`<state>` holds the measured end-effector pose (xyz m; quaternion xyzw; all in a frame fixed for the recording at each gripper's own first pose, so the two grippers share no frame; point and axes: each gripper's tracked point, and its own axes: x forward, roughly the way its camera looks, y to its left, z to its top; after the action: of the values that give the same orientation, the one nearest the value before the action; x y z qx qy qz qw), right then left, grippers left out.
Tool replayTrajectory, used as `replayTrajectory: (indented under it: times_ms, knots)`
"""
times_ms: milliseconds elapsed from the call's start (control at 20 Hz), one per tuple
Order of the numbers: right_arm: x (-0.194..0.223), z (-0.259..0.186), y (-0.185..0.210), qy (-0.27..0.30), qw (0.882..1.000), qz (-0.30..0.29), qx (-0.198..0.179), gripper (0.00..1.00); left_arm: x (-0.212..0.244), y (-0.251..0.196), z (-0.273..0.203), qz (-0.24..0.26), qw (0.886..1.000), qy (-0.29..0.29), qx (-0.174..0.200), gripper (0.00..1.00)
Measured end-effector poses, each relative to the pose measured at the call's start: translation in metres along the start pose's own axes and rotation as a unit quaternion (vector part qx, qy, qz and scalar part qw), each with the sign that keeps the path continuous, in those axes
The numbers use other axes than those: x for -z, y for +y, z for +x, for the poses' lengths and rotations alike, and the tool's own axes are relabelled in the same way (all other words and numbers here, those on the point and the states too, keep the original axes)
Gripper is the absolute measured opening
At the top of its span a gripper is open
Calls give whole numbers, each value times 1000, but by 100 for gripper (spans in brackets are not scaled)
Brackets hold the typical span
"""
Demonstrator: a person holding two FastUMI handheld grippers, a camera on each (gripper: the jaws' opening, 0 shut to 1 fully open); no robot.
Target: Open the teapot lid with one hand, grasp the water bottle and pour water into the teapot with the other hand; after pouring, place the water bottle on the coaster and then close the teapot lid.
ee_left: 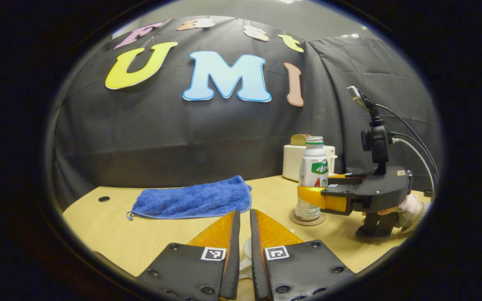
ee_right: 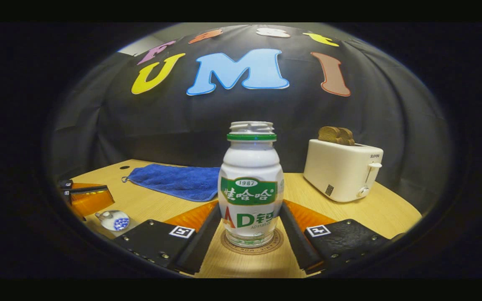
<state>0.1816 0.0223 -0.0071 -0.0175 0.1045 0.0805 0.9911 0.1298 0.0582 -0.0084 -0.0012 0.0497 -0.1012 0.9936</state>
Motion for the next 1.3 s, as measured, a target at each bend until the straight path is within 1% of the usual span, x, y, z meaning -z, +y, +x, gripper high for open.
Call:
replayTrajectory:
  times_ms: [100,150,200,300,500,550,600,650,750,900,1050,1100,1150,1200,1250,1300]
  knots:
    - [4,-3,2,4,1000,0,-3,84,0,0,0,0,1000,0,-1,20]
    - [1,-5,2,4,1000,-2,-5,90,1,0,1,0,1000,1,-1,20]
    - [3,-6,3,2,1000,-2,-9,99,1,-1,1,-1,1000,1,0,20]
    - [-2,-10,5,-6,1000,-1,-15,98,1,-1,0,0,1000,2,0,19]
    - [-15,-27,-1,-31,999,-1,-7,98,-4,0,-2,-1,1000,-4,-1,20]
    - [-18,-31,-2,-37,999,-1,-7,98,-5,-1,-3,0,1000,-6,-2,27]
    - [-19,-36,-2,-42,999,-1,-9,98,-8,-2,-4,0,1000,-9,-2,20]
    - [-20,-41,-2,-46,999,1,-10,98,-12,-4,-7,1,1000,-15,-2,27]
    - [-24,-56,-1,-58,998,9,-13,98,-21,-11,-12,4,1000,-25,-1,26]
    - [-20,-88,0,-69,997,15,-13,98,-20,-27,-29,-15,999,-30,-1,26]
    - [-19,-117,0,-81,997,12,-8,98,-19,-42,-52,-15,999,-34,-20,25]
    - [-17,-126,1,-85,996,9,-7,98,-21,-46,-60,-13,999,-38,-27,20]
    - [-16,-135,3,-88,996,7,-4,98,-20,-50,-66,-12,999,-39,-34,25]
    - [-14,-144,3,-91,996,3,0,98,-20,-54,-73,-11,998,-40,-42,14]
    - [-11,-151,4,-95,996,0,6,98,-21,-57,-80,-8,998,-42,-53,20]
    - [-7,-159,3,-97,995,-1,14,98,-21,-58,-85,-7,997,-42,-65,20]
